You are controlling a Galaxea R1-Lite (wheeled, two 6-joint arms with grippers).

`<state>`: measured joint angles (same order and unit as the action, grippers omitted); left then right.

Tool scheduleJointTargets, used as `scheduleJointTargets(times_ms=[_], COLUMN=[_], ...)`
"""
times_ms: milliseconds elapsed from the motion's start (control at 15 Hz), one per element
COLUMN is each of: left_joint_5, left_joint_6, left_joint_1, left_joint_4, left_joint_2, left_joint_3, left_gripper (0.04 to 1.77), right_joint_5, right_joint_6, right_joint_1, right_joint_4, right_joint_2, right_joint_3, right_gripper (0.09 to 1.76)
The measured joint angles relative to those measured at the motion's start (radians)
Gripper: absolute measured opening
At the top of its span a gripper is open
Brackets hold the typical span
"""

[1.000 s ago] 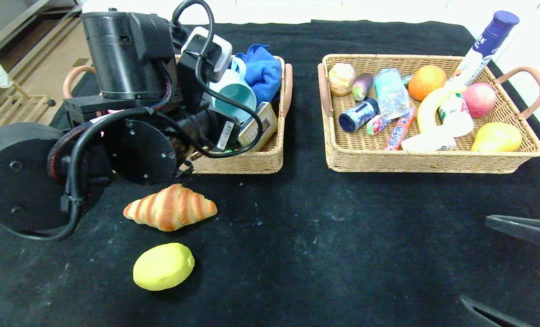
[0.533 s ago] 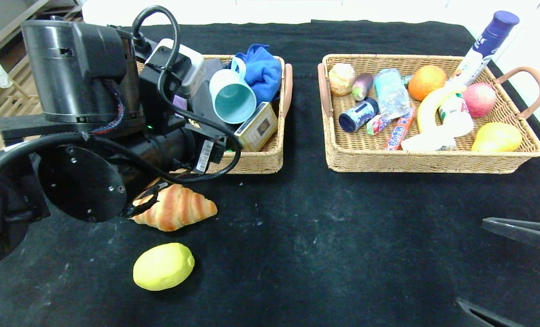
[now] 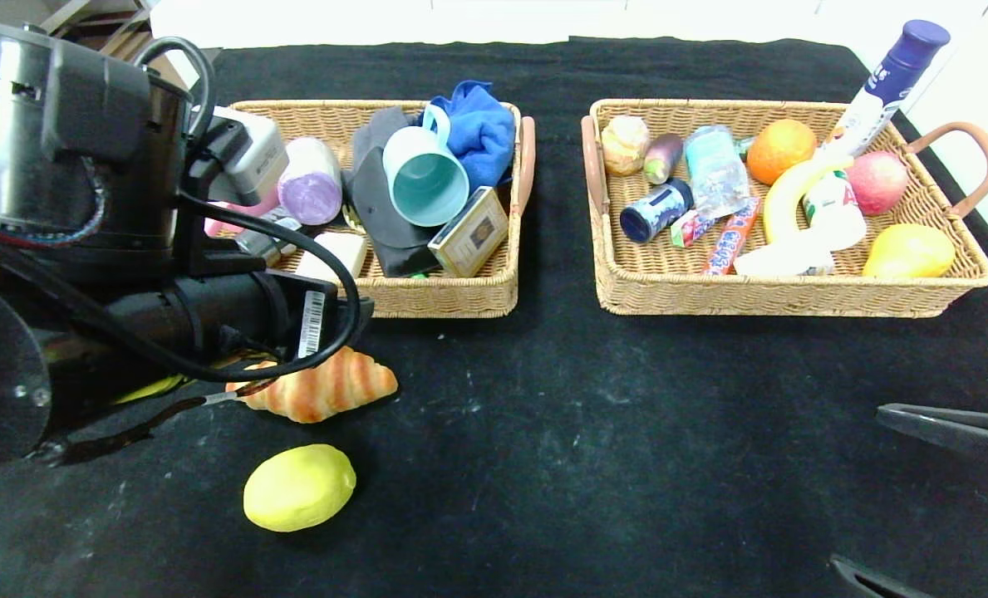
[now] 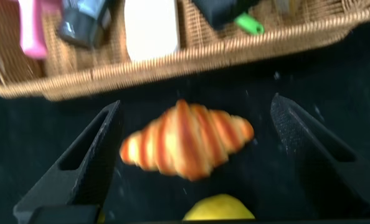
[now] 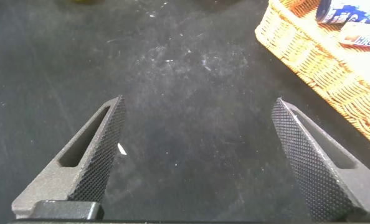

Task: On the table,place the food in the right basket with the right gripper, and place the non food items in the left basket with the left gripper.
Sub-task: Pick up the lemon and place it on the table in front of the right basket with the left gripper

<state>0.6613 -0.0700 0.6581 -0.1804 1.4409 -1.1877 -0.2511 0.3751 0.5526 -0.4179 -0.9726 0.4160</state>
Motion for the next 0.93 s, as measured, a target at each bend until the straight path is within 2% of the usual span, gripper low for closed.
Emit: scheduleJointTargets(times_ms=[200, 400, 933], left_joint_5=[-0.030, -0.100, -0.237], left_joint_6=[-0.203, -0.317, -0.400], left_joint_1=[0.000, 0.005, -0.010], left_joint_4=[-0.155, -0.195, -0.186], left_joint_2=[-0.032, -0.076, -0.149], left_joint_3=[-0.032, 0.018, 0.254], left_gripper=[1.70, 1.70, 1.71], right_joint_5=[0.000, 0.000, 0.000], right_joint_6=[0.000, 0.001, 0.007], right_joint_1=[0.001, 0.005, 0.010], right_joint_4=[0.000, 0.000, 0.000], right_joint_2=[-0.003, -0.005, -0.011], right_joint_3=[-0.002, -0.007, -0.014], right_gripper=[1.71, 1.71, 1.71])
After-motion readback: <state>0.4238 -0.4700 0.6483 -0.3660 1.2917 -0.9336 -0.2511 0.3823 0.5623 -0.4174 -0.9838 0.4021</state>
